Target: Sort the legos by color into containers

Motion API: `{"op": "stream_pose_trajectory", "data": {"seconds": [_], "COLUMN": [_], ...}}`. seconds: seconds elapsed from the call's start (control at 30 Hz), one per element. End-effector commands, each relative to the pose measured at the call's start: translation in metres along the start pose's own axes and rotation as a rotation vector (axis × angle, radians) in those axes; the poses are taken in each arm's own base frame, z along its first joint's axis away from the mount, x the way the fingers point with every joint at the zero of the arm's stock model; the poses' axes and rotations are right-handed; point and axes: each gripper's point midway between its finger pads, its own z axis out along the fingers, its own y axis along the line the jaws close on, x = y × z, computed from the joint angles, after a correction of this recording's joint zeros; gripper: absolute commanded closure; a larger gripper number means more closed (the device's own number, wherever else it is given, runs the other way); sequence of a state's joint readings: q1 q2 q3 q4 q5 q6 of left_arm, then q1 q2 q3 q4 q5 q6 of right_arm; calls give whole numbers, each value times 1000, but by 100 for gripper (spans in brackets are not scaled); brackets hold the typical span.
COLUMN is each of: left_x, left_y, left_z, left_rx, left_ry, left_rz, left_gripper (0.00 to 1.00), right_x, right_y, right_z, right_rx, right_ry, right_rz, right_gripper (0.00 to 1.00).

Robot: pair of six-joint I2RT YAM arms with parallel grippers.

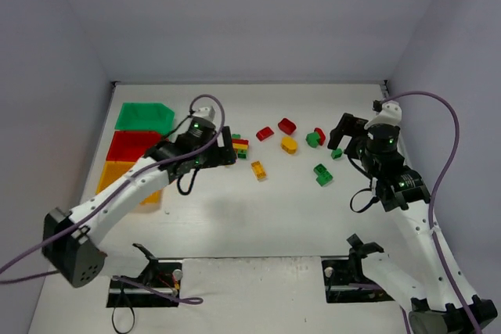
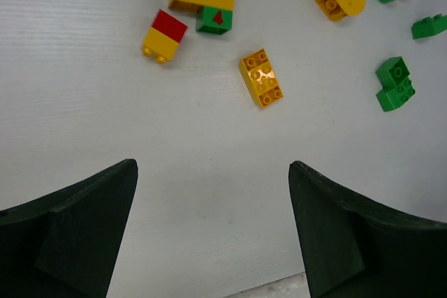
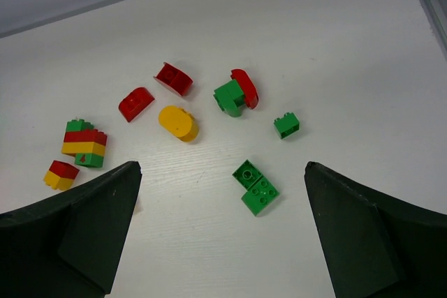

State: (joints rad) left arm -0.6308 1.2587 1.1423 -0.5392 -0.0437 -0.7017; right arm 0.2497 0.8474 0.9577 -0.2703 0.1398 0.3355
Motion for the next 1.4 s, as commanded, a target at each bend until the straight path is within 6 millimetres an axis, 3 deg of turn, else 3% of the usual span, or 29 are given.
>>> {"op": "stream_pose_trajectory", "data": {"seconds": [0.0, 0.07, 0.2, 0.37, 0.57, 0.77, 0.83, 0.93, 1.0, 1.07, 1.1, 1.13, 1.17, 1.2, 1.23, 1.3, 1.33, 1.37], "left_x": [-9, 0, 22, 43, 58, 61, 59, 50, 35, 29, 18, 18, 3, 4, 10, -1, 5, 0], "left_y": [-42, -61, -82, -77, -68, -61, -61, -60, -61, -42, -38, -19, -1, 1, 29, 55, 89, 101], "left_z": [29, 49, 82, 124, 156, 177, 177, 163, 142, 124, 104, 97, 67, 66, 61, 32, 27, 10], "left_rx": [-19, -75, -126, -218, -301, -345, -351, -347, -337, -389, -389, -435, -445, -453, -512, -539, -610, -612], "left_ry": [-46, -32, 45, 100, 156, 162, 158, 131, 98, 76, 51, 44, -2, 4, 15, -33, -27, -53], "left_rz": [-157, -157, -165, -155, -129, -130, -128, -131, -133, -116, -124, -124, -175, -172, -191, -253, -293, -333], "left_gripper": [18, 18, 18, 19, 26, 46, 69, 97, 100, 100, 100, 100, 100, 100, 100, 100, 100, 100], "right_x": [-6, -2, 3, 3, 8, 13, 13, 11, 8, 7, 6, 6, 4, 3, 3, 2, 4, 5], "right_y": [-2, -1, 0, 0, 3, 7, 7, 7, 9, 12, 16, 18, 21, 21, 22, 24, 29, 30], "right_z": [4, 4, 4, 0, -5, -9, -10, -11, -13, -13, -14, -14, -15, -15, -16, -15, -16, -15], "right_rx": [39, 37, 25, 21, -10, -47, -49, -54, -68, -85, -105, -116, -128, -128, -132, -137, -165, -168], "right_ry": [-17, -7, 9, 8, 16, 28, 31, 23, 20, 23, 27, 29, 27, 26, 26, 27, 41, 45], "right_rz": [65, 73, 81, 81, 81, 66, 62, 48, 34, 19, 15, 13, 14, 14, 18, 12, 8, 4], "right_gripper": [0, 0, 0, 0, 0, 0, 0, 0, 0, 0, 0, 0, 0, 0, 0, 0, 0, 0]}}
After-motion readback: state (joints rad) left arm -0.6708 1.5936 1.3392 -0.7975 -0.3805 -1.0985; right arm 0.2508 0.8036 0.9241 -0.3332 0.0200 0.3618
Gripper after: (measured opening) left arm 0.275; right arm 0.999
